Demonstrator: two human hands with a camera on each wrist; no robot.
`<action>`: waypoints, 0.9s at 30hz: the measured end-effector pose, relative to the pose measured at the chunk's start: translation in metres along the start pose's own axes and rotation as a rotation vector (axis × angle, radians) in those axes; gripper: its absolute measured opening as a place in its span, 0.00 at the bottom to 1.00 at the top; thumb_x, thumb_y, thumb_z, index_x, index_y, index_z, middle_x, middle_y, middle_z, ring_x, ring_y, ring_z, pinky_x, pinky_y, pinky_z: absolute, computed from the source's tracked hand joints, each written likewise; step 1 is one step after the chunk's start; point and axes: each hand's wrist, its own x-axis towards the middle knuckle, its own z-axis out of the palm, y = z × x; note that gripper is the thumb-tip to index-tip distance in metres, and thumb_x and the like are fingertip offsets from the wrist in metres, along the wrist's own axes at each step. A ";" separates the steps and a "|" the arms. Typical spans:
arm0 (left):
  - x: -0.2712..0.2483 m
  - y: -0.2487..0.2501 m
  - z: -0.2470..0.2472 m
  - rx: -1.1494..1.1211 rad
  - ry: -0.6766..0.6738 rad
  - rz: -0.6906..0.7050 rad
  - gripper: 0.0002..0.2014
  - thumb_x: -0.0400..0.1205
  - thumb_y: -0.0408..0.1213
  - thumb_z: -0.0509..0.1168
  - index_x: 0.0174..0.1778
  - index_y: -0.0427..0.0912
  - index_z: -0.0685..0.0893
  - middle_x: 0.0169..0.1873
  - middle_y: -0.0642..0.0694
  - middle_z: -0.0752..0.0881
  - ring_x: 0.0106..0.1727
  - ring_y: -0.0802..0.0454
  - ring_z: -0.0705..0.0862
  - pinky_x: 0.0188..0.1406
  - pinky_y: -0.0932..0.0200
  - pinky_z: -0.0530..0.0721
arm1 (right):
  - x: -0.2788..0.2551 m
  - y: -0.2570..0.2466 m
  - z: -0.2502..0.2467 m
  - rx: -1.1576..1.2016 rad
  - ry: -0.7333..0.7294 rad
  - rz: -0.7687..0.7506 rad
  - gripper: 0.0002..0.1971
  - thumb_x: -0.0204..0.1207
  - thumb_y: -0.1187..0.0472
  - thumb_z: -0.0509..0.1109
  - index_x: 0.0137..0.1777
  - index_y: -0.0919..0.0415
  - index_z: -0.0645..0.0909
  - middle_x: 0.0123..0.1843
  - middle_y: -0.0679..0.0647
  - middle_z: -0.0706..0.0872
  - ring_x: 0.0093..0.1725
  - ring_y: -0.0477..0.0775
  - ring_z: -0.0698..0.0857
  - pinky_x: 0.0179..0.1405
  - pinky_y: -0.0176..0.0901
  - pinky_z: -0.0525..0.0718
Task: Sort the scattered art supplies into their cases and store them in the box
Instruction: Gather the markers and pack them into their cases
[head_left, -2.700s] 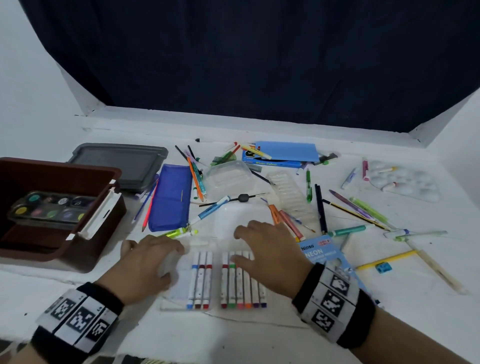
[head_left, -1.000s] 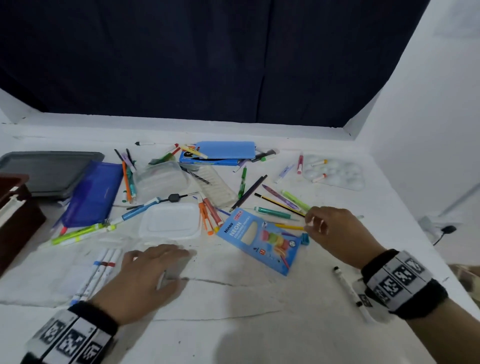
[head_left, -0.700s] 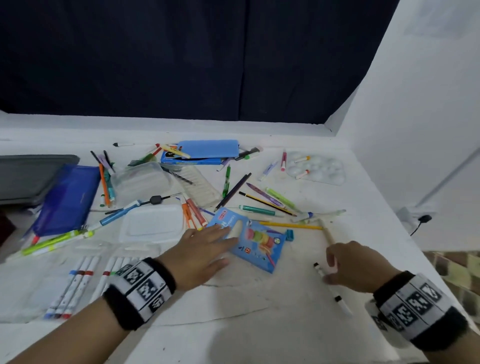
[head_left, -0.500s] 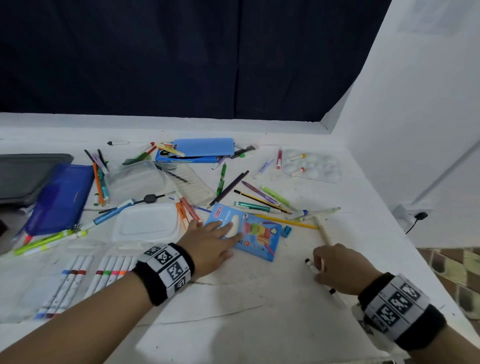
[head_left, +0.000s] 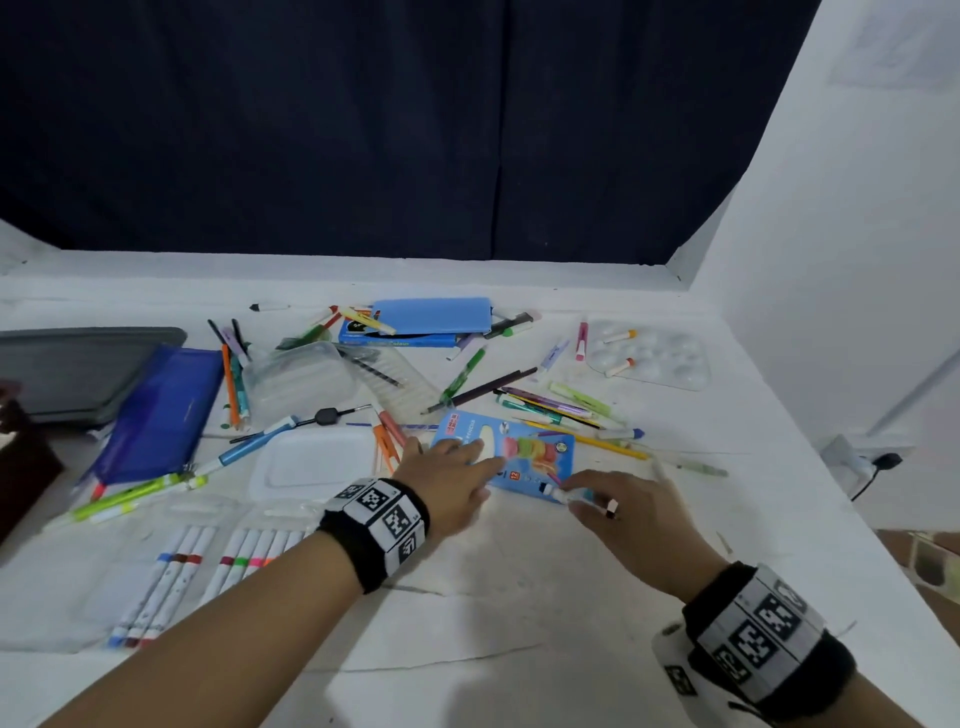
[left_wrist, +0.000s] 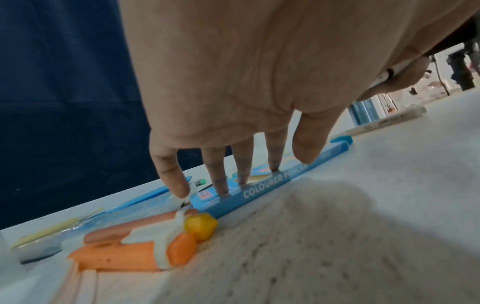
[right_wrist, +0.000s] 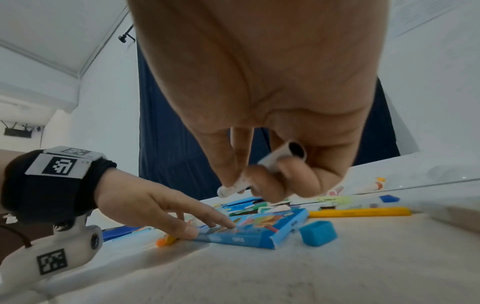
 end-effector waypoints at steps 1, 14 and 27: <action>-0.004 -0.002 -0.002 -0.024 0.012 0.001 0.23 0.90 0.50 0.48 0.83 0.57 0.61 0.85 0.47 0.61 0.84 0.44 0.60 0.76 0.28 0.58 | 0.002 -0.006 -0.001 0.025 0.034 -0.007 0.10 0.83 0.49 0.68 0.62 0.41 0.84 0.47 0.47 0.84 0.40 0.43 0.79 0.41 0.25 0.73; -0.153 -0.119 0.028 -0.533 0.520 -0.234 0.11 0.82 0.52 0.61 0.60 0.67 0.81 0.44 0.64 0.83 0.45 0.65 0.81 0.51 0.48 0.82 | 0.028 -0.092 0.039 0.624 0.133 -0.077 0.18 0.72 0.70 0.78 0.54 0.48 0.83 0.40 0.47 0.90 0.39 0.47 0.89 0.41 0.37 0.87; -0.259 -0.221 0.082 -0.509 0.280 -0.273 0.25 0.76 0.57 0.53 0.69 0.86 0.64 0.69 0.72 0.75 0.74 0.65 0.73 0.70 0.44 0.76 | 0.055 -0.229 0.130 0.825 -0.220 -0.069 0.11 0.76 0.67 0.77 0.55 0.59 0.81 0.40 0.60 0.85 0.37 0.56 0.90 0.41 0.50 0.90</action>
